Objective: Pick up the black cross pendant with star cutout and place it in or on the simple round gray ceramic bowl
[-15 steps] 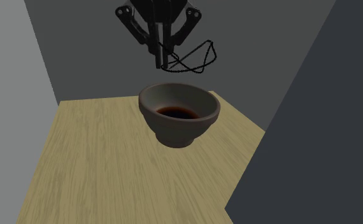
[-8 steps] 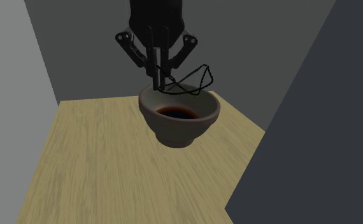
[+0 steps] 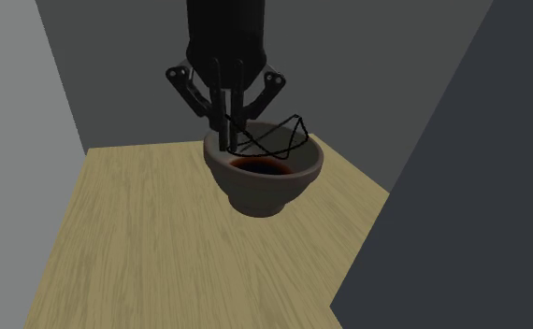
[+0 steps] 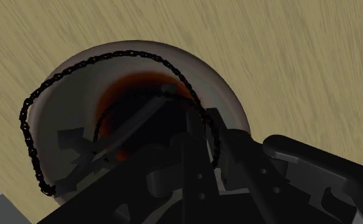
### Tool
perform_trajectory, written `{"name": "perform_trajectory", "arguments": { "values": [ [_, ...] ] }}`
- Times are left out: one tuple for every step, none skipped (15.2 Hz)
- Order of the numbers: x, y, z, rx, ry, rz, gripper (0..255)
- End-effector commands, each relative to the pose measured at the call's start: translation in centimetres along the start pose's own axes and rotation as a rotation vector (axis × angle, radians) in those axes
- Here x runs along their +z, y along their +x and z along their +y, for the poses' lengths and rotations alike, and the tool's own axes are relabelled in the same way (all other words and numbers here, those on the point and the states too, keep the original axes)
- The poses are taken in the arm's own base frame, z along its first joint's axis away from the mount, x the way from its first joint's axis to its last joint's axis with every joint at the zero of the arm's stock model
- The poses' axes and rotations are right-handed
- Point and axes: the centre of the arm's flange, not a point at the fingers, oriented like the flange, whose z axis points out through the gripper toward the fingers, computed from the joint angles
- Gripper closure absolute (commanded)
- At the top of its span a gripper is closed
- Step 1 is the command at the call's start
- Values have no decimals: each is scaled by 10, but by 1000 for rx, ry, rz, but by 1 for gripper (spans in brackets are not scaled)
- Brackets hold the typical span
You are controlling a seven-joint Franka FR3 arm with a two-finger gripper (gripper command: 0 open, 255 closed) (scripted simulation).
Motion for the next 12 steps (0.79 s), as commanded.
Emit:
{"name": "perform_trajectory", "arguments": {
  "values": [
    [1, -8, 2, -18, -32, 220, 255],
    [1, -8, 2, -18, -32, 220, 255],
    [-3, -4, 0, -17, -30, 219, 0],
    [-3, -5, 2, -16, -32, 220, 0],
    [-6, -6, 3, -15, -31, 219, 0],
    [-3, -1, 1, -16, -32, 219, 0],
    [-3, -1, 1, -17, -32, 220, 0],
    [1, -8, 2, -18, -32, 220, 0],
    [-12, -11, 2, -18, -32, 220, 0],
    [-25, -14, 1, -18, -32, 220, 0],
    [-37, -17, 1, -18, -32, 220, 0],
    [-48, -19, 0, -18, -32, 220, 0]
  ]
}}
